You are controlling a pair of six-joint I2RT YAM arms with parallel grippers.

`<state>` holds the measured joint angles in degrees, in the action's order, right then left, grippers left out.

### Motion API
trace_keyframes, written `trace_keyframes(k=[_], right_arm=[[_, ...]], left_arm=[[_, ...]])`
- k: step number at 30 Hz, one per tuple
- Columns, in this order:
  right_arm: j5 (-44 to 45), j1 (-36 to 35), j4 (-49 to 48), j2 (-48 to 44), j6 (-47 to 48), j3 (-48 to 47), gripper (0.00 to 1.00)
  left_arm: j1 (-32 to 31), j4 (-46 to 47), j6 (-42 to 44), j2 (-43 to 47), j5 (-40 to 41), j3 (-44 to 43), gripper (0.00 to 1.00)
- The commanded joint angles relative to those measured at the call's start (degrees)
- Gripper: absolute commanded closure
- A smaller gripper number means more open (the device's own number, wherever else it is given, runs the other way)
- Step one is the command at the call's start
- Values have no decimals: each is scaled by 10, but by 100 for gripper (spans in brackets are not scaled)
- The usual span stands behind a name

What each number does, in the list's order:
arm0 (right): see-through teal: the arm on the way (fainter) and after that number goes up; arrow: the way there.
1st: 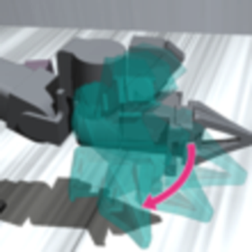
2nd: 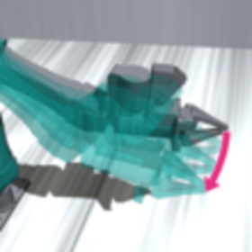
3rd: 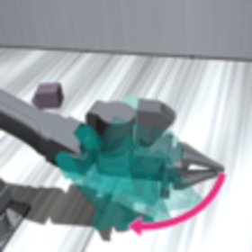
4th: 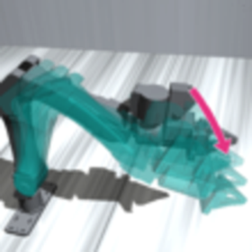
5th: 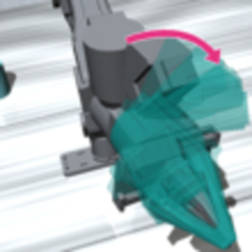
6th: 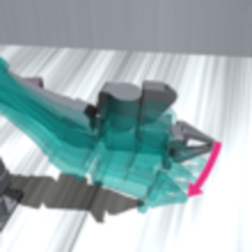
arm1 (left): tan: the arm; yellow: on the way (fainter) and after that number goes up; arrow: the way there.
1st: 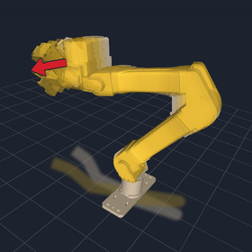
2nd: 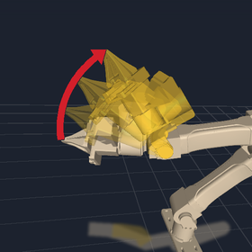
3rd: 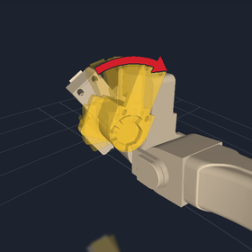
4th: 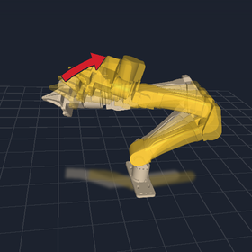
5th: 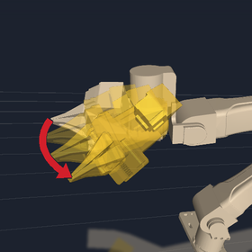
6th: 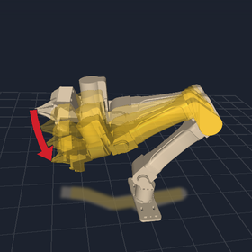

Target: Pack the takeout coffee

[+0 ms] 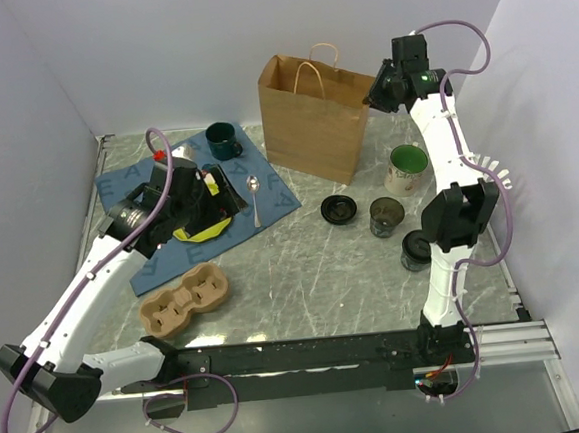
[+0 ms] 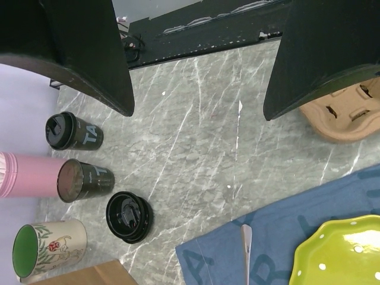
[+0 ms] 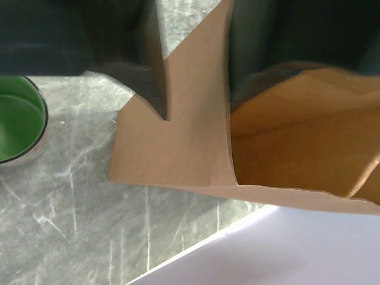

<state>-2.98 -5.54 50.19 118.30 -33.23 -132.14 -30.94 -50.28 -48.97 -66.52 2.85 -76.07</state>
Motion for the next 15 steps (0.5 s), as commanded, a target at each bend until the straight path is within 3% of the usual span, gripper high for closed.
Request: trace_keyframes(k=[1, 5, 7, 15], right_arm=[[-12, -6, -31, -21, 2, -11, 77], [-35, -5, -69, -39, -23, -16, 95], [-51, -4, -79, -48, -33, -15, 99], [-130, 2, -85, -63, -79, -53, 100]], left_arm=[[0, 19, 7, -2, -7, 1, 4], [0, 15, 13, -4, 0, -5, 4], [0, 15, 15, -5, 4, -7, 4], [0, 5, 20, 3, 30, -20, 3]])
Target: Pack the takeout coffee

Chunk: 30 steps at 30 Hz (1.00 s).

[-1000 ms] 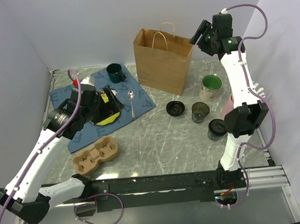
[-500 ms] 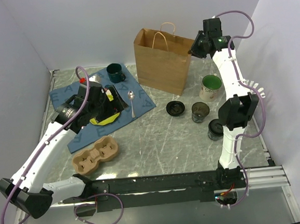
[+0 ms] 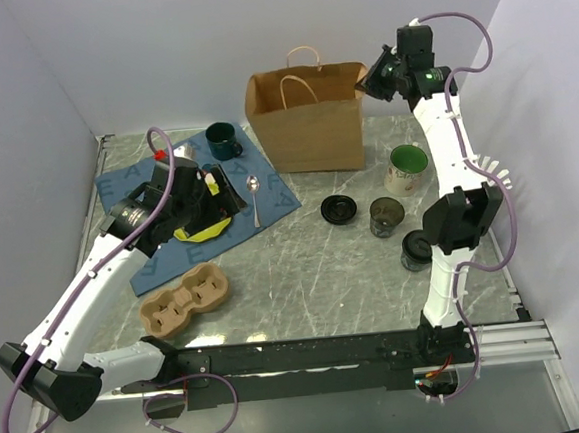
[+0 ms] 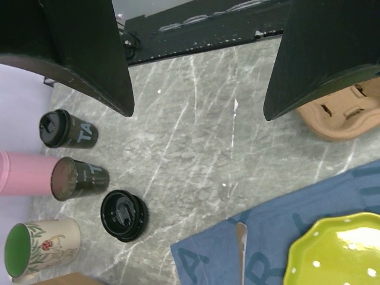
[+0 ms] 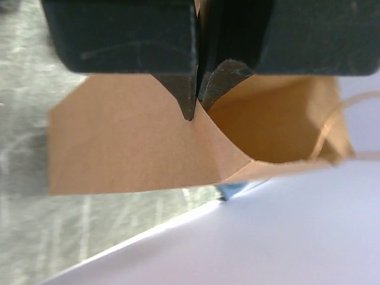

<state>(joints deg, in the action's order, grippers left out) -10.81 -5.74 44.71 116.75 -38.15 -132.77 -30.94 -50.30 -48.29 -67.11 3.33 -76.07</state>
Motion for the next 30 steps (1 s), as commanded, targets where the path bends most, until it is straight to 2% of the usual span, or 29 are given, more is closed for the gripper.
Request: trace_keyframes(k=[1, 9, 15, 16, 18, 19, 23, 28, 30], right_arm=[[-58, 6, -30, -53, -32, -52, 100], [-154, 6, -12, -114, -49, -16, 100], [-199, 4, 51, -177, -56, 28, 100], [-213, 1, 53, -189, -53, 61, 100], [-231, -2, 60, -230, -54, 106, 100], [-245, -3, 57, -245, -54, 158, 100], [-247, -23, 93, -331, -20, 257, 100], [-245, -35, 109, -431, -22, 426, 100], [-240, -35, 106, -475, -25, 467, 100]], left_arm=[[0, 2, 15, 8, 31, -24, 3], [0, -43, 36, 7, 118, -92, 2], [1, -107, 29, 0, 200, -161, 2], [1, -123, 29, -6, 235, -177, 2], [3, -167, 46, -32, 256, -239, 1], [4, -179, 53, -42, 261, -261, 1], [5, -239, 54, -96, 273, -341, 1], [5, -214, 33, -81, 265, -292, 1], [5, -207, 18, -69, 270, -269, 1]])
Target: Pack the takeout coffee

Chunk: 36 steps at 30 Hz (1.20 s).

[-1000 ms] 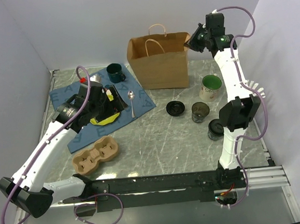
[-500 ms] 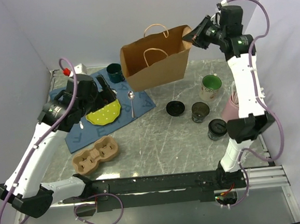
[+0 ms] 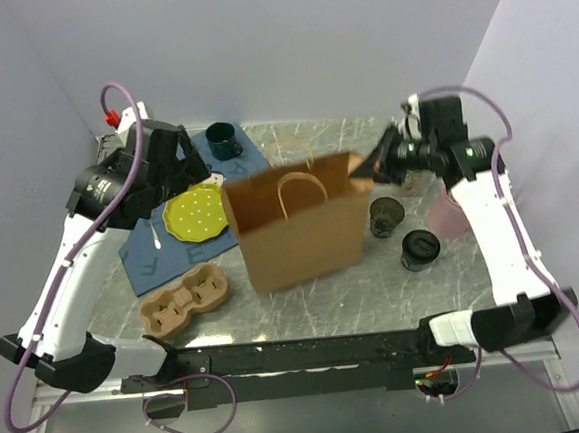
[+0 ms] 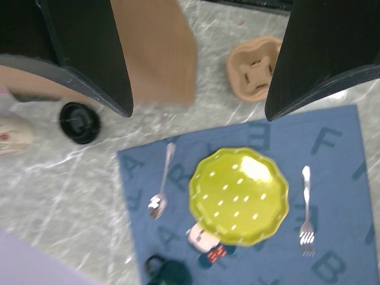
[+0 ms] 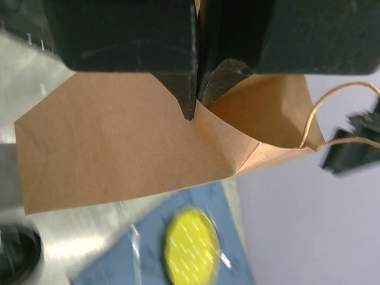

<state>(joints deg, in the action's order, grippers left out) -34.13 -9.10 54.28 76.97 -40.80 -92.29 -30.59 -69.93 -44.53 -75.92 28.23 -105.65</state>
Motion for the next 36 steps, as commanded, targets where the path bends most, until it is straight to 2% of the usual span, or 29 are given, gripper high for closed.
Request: trace_keyframes(k=[1, 6, 10, 17, 22, 27, 33, 36], right_arm=[[-2, -5, 10, -89, 8, 95, 100], [-13, -13, -46, -147, 55, 212, 100], [29, -12, -45, -167, 55, 244, 100], [63, -12, -56, -180, -15, 242, 100], [58, -12, -75, -170, -53, 231, 100], [59, -12, -78, -161, -44, 227, 100], [35, -12, -88, -152, -9, 232, 86], [24, -12, -88, -147, 25, 220, 86]], left_arm=[[3, -8, -24, 22, 24, 34, 1], [11, 4, -26, 23, -12, 69, 0], [18, 1, -53, 16, -20, 95, 1], [37, -20, -148, 31, -28, 178, 3], [61, -38, -178, 51, -10, 225, 1], [87, -49, -192, 53, -18, 268, 5], [94, -43, -223, 75, -36, 335, 8], [99, -25, -228, 94, -55, 372, 9]])
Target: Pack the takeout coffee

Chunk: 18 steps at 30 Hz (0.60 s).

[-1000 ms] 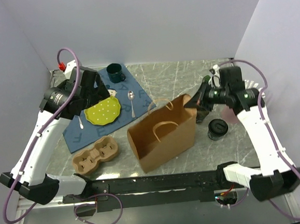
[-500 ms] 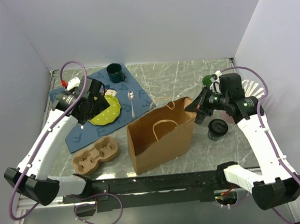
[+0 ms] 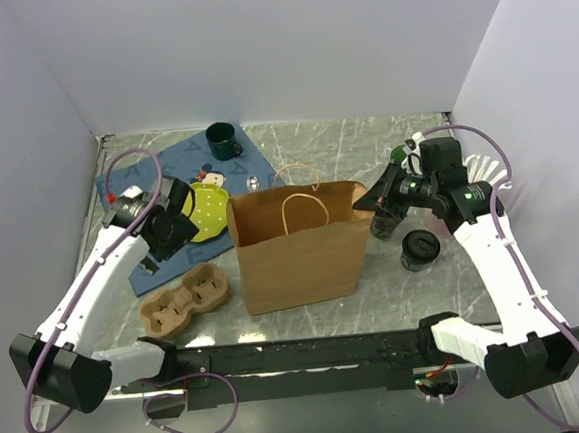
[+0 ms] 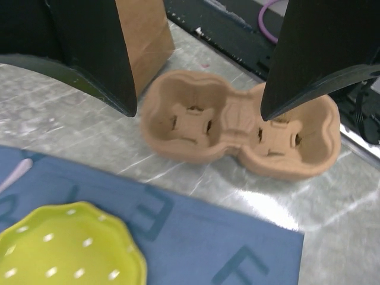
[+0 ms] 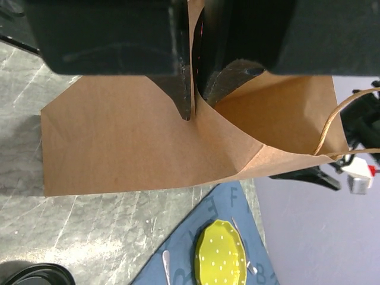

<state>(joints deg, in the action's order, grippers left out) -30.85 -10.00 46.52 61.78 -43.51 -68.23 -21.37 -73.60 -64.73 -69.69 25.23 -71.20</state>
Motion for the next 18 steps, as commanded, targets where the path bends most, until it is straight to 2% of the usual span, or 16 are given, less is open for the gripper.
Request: trace_keyframes(k=[1, 7, 12, 18], right_arm=[[-11, -4, -9, 10, 60, -26, 86], [-11, -5, -11, 4, 76, -38, 84], [-19, -4, -24, -9, 61, -13, 71], [12, -4, 20, 4, 76, -52, 52]], left_arm=[[8, 15, -26, 36, -34, 42, 9], [9, 27, -26, 52, -53, 78, 12], [9, 24, -55, 54, -44, 96, 15], [10, 50, -45, 63, -64, 122, 18]])
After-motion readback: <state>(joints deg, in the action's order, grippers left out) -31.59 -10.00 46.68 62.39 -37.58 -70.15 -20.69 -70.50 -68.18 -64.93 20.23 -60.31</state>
